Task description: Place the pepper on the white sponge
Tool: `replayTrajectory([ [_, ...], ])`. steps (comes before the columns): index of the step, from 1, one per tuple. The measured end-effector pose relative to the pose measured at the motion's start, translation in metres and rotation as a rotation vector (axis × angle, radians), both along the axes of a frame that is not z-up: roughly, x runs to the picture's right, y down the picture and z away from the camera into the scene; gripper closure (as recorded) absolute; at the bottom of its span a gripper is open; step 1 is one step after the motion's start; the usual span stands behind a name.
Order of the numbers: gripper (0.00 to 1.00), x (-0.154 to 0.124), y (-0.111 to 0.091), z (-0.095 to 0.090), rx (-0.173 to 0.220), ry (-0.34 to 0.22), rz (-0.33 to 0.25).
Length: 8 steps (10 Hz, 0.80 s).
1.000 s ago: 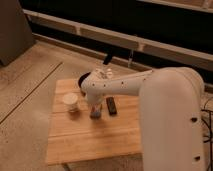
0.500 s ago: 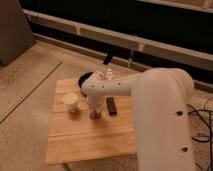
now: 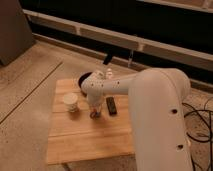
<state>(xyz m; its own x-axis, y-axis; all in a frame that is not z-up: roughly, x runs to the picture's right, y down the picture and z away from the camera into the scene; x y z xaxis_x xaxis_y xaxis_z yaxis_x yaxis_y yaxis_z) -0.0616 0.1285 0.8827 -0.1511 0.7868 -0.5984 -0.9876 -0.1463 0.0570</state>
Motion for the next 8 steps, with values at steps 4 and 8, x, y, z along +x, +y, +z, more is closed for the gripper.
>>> replayTrajectory([
  [4,0.27,0.001,-0.002,-0.001,0.013,0.005,0.000],
  [8,0.27,-0.009,-0.013,-0.007,0.059,-0.032,0.007],
])
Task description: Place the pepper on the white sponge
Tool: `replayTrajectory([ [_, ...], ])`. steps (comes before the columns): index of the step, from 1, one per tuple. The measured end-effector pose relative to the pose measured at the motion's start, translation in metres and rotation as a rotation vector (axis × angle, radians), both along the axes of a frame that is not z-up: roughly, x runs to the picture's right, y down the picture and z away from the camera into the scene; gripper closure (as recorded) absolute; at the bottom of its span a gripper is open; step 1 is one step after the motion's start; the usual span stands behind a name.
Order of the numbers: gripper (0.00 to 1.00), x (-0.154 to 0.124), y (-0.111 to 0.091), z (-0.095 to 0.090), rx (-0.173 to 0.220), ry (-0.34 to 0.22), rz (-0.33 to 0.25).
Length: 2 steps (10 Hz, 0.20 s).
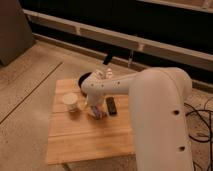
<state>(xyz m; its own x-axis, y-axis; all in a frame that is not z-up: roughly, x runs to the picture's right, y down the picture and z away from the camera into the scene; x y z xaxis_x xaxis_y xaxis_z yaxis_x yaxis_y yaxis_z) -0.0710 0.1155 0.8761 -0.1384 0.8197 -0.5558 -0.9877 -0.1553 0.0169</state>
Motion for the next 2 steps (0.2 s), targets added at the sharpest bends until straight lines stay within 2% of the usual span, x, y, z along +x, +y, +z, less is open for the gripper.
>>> replayTrajectory([
  [2,0.27,0.0000,0.0005,0.0000,0.000,0.000,-0.002],
])
